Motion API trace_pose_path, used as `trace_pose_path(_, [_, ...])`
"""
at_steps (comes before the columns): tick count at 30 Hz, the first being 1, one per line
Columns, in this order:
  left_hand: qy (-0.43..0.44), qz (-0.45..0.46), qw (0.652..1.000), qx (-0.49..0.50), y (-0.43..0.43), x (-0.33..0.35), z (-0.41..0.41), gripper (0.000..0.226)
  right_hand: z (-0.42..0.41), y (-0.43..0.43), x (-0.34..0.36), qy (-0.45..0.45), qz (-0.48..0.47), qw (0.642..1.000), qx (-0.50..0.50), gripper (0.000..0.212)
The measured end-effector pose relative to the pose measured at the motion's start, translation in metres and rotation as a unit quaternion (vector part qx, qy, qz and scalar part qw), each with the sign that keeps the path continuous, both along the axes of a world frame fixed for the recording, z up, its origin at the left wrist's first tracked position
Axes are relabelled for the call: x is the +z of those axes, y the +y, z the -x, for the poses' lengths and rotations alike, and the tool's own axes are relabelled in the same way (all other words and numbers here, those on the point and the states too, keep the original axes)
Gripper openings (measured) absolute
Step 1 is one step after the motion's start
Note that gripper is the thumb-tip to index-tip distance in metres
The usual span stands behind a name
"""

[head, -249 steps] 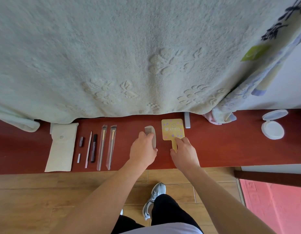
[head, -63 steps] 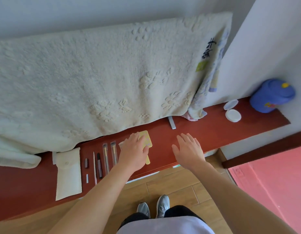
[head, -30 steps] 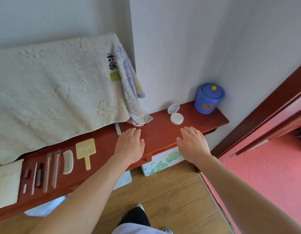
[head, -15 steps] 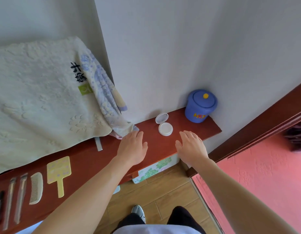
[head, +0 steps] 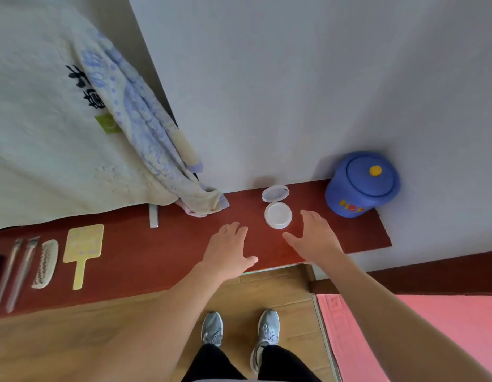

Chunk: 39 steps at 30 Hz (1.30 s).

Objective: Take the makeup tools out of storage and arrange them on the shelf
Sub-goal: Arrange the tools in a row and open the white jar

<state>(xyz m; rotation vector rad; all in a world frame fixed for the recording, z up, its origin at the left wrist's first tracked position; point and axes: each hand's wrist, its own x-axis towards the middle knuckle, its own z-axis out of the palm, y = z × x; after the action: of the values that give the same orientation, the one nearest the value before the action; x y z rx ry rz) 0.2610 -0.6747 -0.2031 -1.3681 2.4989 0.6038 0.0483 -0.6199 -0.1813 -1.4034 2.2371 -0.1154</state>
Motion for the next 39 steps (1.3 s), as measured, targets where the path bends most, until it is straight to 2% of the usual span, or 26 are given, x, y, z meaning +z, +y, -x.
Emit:
trace_pose_path(9, [-0.043,-0.013,0.999,0.021,-0.003,-0.028,0.014,0.095,0.019,-0.033,-0.036,-0.033,-0.009,0.999,0.030,0.089])
trace_pose_path(19, [-0.026,-0.013,0.998,0.053,-0.003,-0.035,0.019,0.097,0.020,-0.047,-0.060,-0.014,0.021,1.000,0.010,0.085])
trace_pose_path(26, [-0.017,-0.019,0.998,0.063,-0.004,-0.034,0.019,0.098,0.016,-0.050,-0.068,-0.004,0.027,1.000,0.013,0.093])
trace_pose_path(39, [-0.014,-0.013,0.997,0.070,-0.003,-0.034,0.018,0.097,0.006,-0.050,-0.079,0.013,0.055,0.998,0.001,0.085])
